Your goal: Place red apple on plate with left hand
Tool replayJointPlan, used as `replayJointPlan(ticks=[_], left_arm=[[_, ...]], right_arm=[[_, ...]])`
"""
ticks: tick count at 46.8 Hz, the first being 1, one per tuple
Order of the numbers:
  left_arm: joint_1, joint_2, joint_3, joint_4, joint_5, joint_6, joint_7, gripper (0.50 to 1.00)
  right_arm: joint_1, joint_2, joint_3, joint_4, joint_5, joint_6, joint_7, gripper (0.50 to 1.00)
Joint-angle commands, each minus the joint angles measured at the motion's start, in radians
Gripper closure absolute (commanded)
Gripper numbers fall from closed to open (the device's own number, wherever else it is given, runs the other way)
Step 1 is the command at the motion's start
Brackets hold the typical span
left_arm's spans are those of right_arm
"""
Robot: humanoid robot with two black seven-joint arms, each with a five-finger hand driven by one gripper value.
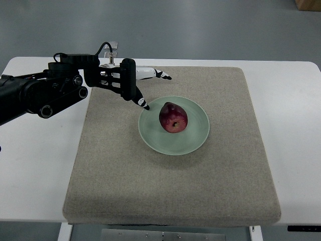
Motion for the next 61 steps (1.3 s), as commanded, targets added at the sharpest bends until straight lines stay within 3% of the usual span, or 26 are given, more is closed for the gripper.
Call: replayJointPlan(ticks=[1, 15, 31, 36, 47, 54, 61], left_arm=[[0.002, -0.001, -0.028, 0.050, -0.011, 0.021, 0.000, 0.510], [0.005, -0.006, -0.055, 0.170, -0.252, 0.116, 0.001, 0.508], [0.007, -0.023, -0.068, 0.299, -0.499, 0.154, 0.018, 0.510], [0.015, -0.050, -0.068, 0.349, -0.625, 0.157, 0.035, 0.510], [0.018, -0.142, -0.071, 0.486, -0.927, 0.223, 0.138, 0.508], [0.018, -0.176, -0.072, 0.523, -1.138, 0.261, 0.165, 0.508], [0.036, -0.189, -0.072, 0.563, -1.303, 0.240, 0.162, 0.508]], right_arm=[[0.000, 0.000, 0.000, 0.001, 0.000, 0.000, 0.000, 0.536], [0.000, 0.000, 0.000, -0.001, 0.000, 0.000, 0.000, 0.536], [0.000, 0.000, 0.001, -0.001, 0.000, 0.000, 0.000, 0.536], [0.000, 0.000, 0.000, 0.001, 0.000, 0.000, 0.000, 0.536], [0.000, 0.000, 0.000, -0.001, 0.000, 0.000, 0.000, 0.536], [0.000, 0.000, 0.000, 0.001, 0.000, 0.000, 0.000, 0.536], [0.000, 0.000, 0.000, -0.001, 0.000, 0.000, 0.000, 0.536]])
